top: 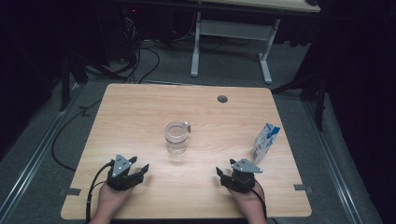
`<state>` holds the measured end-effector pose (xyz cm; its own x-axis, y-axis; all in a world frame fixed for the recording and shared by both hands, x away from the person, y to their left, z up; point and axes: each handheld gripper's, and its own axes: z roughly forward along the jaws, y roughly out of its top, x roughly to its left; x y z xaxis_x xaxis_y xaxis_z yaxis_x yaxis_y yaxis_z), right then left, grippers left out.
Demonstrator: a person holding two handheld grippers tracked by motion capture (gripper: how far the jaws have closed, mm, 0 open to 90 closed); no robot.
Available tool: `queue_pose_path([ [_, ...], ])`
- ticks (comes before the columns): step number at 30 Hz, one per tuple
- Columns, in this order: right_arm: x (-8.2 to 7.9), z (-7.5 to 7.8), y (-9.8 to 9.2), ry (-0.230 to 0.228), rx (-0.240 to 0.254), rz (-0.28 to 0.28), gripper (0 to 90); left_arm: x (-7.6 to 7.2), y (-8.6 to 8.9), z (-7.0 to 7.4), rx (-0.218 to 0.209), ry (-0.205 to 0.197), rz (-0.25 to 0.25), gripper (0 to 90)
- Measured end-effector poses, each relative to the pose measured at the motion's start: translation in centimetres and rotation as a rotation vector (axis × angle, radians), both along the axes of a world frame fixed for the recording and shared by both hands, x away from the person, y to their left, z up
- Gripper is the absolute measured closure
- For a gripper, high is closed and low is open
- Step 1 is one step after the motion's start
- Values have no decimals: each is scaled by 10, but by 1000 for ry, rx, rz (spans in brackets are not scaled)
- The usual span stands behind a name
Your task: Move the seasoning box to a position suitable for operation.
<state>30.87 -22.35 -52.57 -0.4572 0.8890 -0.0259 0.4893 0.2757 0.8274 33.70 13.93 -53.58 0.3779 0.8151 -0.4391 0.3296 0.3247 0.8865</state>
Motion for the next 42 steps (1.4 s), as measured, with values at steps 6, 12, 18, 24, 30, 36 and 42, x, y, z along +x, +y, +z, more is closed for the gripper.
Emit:
queue_pose_path([
  [6, -2, 1, -3, -7, 4, -15, 350, 3, 3, 1, -32, 30, -4, 403],
  [12, 0, 1, 0, -10, 7, -12, 364, 2, 4, 1, -39, 29, -11, 392],
  [18, 3, -1, 4, 24, -2, 2, 376, 3, 4, 1, -41, 44, -10, 388],
  [24, 0, 0, 8, 54, -23, 12, 380, 3, 6, 2, -59, 67, -17, 436],
  [30, 7, 3, 8, 67, -34, 9, 375, 2, 3, 9, -67, 61, -43, 456],
  [36, 11, 2, 0, 72, -57, 9, 397, 5, -5, 14, -60, 68, -6, 464],
  [42, 9, 1, -8, 58, -53, 52, 439, 12, -9, 27, -193, 106, 10, 487],
])
